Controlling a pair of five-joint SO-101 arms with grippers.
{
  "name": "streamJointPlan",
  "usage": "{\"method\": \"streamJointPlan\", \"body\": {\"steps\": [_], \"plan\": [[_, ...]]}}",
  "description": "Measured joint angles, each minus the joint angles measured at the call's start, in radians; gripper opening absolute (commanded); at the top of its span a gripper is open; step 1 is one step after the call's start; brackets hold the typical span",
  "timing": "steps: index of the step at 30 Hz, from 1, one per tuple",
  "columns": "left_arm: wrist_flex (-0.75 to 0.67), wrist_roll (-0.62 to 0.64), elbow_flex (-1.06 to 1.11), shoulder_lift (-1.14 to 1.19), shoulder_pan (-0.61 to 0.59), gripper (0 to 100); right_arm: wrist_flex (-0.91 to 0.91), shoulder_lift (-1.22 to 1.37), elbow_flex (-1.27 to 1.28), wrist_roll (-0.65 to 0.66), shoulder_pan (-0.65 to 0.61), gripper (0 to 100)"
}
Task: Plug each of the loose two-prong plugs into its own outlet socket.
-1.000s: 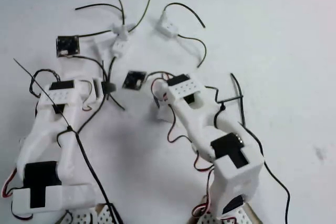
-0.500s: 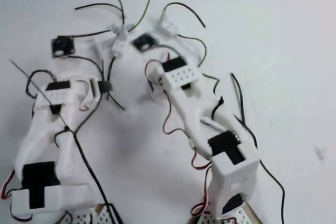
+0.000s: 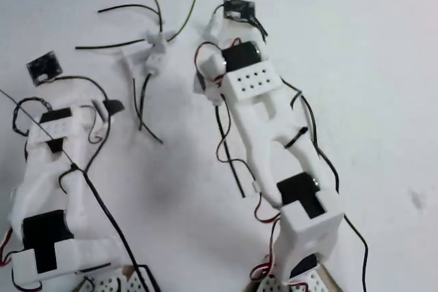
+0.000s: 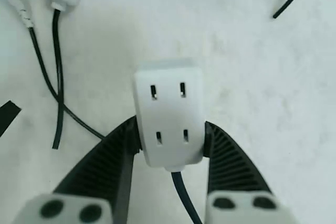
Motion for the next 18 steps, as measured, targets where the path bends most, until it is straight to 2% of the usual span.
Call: {"method": "streamJointPlan", "body": {"steps": [4,7,12,18], "plan": [[-0.002,0.072,0.0,0.0,-0.064,34,0.029,-0.015,-0.005,-0.044,-0.061,6.5],[-0.002,0.133,0.0,-0.002,-0.137,34,0.031,-0.015,0.02,-0.164,-0.132,6.3],[-0.005,0.181,0.0,-0.003,-0.195,34,-0.055,-0.015,0.114,-0.353,-0.287,6.3],[-0.005,0.196,0.0,-0.003,-0.213,34,-0.189,0.041,0.196,-0.448,-0.393,6.3]]}}
